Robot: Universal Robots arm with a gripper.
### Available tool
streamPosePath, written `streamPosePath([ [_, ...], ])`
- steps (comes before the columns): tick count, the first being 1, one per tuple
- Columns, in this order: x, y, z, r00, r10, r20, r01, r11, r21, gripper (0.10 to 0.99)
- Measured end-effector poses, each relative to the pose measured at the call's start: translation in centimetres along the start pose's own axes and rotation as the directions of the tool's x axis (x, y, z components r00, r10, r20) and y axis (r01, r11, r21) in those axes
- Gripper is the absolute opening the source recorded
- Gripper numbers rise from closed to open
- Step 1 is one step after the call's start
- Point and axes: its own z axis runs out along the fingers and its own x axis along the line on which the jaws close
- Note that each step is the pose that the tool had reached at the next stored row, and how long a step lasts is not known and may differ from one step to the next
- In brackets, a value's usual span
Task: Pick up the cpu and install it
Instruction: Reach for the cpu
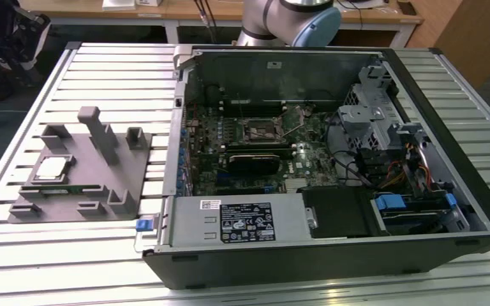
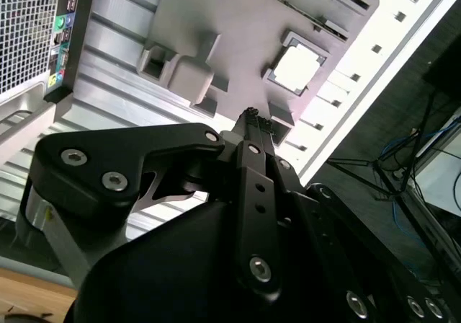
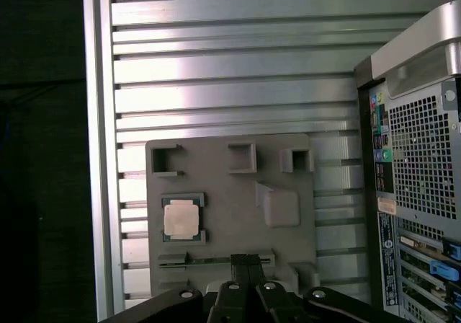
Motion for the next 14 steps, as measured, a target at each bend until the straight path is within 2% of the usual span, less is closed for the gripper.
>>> streamPosePath([
  [14, 3.42, -0.25, 0.13, 1.0000, 0.000, 0.0000, 0.000, 1.0000, 0.000, 0.106],
])
